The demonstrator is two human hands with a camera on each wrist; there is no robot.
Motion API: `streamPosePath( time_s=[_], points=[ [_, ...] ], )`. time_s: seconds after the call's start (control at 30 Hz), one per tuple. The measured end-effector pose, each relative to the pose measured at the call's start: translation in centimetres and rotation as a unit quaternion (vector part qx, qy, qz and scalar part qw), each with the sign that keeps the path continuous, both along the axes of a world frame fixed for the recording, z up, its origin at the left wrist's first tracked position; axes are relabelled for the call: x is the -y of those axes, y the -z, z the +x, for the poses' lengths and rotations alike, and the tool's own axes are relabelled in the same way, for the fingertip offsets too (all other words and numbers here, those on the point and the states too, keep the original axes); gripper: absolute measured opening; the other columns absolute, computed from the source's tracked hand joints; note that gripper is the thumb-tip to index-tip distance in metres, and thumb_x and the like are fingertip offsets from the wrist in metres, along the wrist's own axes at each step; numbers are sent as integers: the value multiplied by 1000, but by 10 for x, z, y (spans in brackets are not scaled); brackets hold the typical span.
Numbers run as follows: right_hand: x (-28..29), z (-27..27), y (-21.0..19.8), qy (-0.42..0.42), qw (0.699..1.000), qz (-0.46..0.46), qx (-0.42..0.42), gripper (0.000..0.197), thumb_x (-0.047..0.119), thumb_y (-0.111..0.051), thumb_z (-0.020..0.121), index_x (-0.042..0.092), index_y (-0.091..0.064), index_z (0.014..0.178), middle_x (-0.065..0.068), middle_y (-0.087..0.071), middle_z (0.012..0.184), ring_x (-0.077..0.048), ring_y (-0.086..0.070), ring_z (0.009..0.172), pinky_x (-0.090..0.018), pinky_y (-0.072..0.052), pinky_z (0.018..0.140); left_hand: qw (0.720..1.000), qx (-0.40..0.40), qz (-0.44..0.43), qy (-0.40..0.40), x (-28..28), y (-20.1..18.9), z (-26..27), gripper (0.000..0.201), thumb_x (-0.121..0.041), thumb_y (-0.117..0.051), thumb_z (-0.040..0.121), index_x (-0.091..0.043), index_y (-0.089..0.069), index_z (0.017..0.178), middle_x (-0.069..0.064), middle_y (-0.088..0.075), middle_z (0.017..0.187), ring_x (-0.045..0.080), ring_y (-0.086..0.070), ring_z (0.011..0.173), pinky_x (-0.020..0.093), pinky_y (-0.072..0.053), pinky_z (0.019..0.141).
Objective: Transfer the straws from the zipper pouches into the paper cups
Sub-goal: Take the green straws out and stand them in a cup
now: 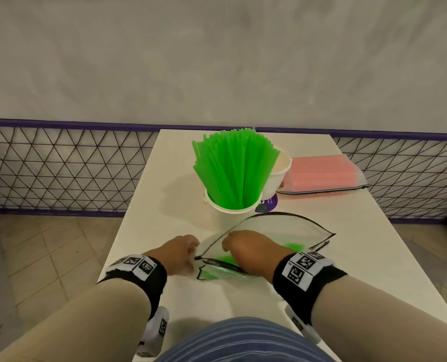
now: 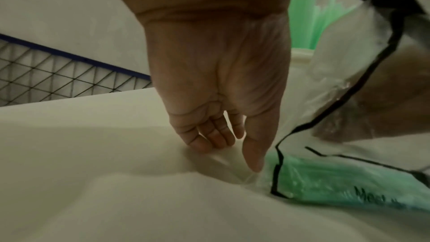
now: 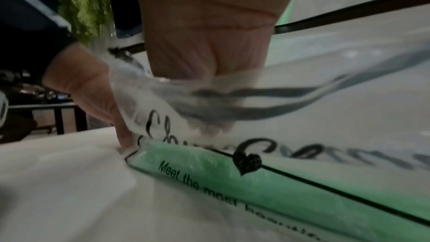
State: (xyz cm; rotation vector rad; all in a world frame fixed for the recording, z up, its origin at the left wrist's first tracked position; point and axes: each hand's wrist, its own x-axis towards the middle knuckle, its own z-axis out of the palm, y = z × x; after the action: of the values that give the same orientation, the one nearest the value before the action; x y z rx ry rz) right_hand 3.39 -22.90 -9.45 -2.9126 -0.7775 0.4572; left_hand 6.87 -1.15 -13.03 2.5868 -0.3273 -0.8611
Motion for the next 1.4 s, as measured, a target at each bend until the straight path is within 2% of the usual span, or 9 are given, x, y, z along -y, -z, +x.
streamPosePath(
  time_s=[0.13, 0.47, 0.57, 0.7, 0.93, 1.07, 1.13, 1.23, 1.4],
  points=[
    [2, -7, 18, 7, 1000, -13, -22, 30, 1, -48, 88, 4, -55, 117, -16, -54, 112, -37, -55, 103, -44, -49, 87, 999, 10, 23, 43, 10, 7, -9, 78, -42, -81, 53, -27, -44, 120, -10, -49, 107, 14, -55, 96, 29, -50, 82],
    [-4, -28, 35, -9, 999, -37, -1, 24, 5, -47, 93, 0, -52, 116, -21, -55, 115, -37, -52, 102, -41, -41, 80, 995, 60, -10, 72, 33, 4, -28, 32, -13, -53, 92, -13, -45, 123, 4, -56, 99, 24, -57, 94, 29, -43, 79],
    [1, -29, 29, 37, 998, -27, -37, 26, 7, -46, 94, 0, -51, 120, -20, -57, 118, -36, -54, 107, -37, -40, 85, 997, 10, -74, -7, 36, 1, -22, 39, -6, -56, 85, -22, -46, 120, -5, -57, 83, 11, -52, 71, 22, -43, 60],
    [5, -21, 18, 81, 992, 22, -91, 29, 10, -52, 89, 7, -53, 118, -16, -60, 119, -34, -56, 109, -31, -40, 81, 994, -11, -106, -22, 32, -4, -16, 58, -5, -74, 76, -17, -44, 123, -3, -57, 84, 10, -53, 71, 16, -42, 59],
    [18, -4, -27, 68, 974, 124, -175, 16, 18, -60, 91, 14, -56, 105, -7, -62, 104, -25, -57, 97, -31, -43, 84, 999, -23, 46, 9, 23, -8, -14, 17, -24, -73, 79, -24, -56, 81, -12, -53, 73, 13, -54, 84, 24, -52, 81],
    [32, 0, -74, 102, 947, 222, -207, 18, 25, -67, 88, 38, -57, 96, 14, -65, 99, -13, -60, 103, -33, -46, 94, 982, -90, 161, 46, 18, -9, -14, 18, -32, -68, 66, -22, -59, 54, -9, -62, 65, 13, -57, 69, 22, -49, 75],
    [38, 0, -108, 122, 930, 291, -186, 24, 29, -65, 91, 43, -56, 108, 18, -65, 98, -6, -60, 104, -29, -45, 93, 982, -100, 153, 53, 15, -16, -8, 15, -30, -74, 58, -25, -67, 71, -9, -70, 73, 12, -65, 68, 21, -53, 77],
    [50, 4, -158, 156, 873, 447, -116, 19, 27, -63, 93, 40, -59, 106, 12, -70, 93, -3, -65, 95, -29, -45, 90, 981, -103, 155, 57, 1, -30, 8, 73, -31, -82, 55, -36, -54, 122, -12, -70, 105, 12, -69, 88, 33, -57, 85],
    [53, 17, -209, 164, 696, 699, 4, 13, 5, -58, 93, 18, -58, 96, 1, -62, 82, -18, -63, 83, -39, -51, 90, 997, -15, 63, -47, -12, -67, 44, 89, -13, -69, 80, -27, -20, 153, -1, -43, 150, 22, -47, 131, 40, -39, 109]
  ],
)
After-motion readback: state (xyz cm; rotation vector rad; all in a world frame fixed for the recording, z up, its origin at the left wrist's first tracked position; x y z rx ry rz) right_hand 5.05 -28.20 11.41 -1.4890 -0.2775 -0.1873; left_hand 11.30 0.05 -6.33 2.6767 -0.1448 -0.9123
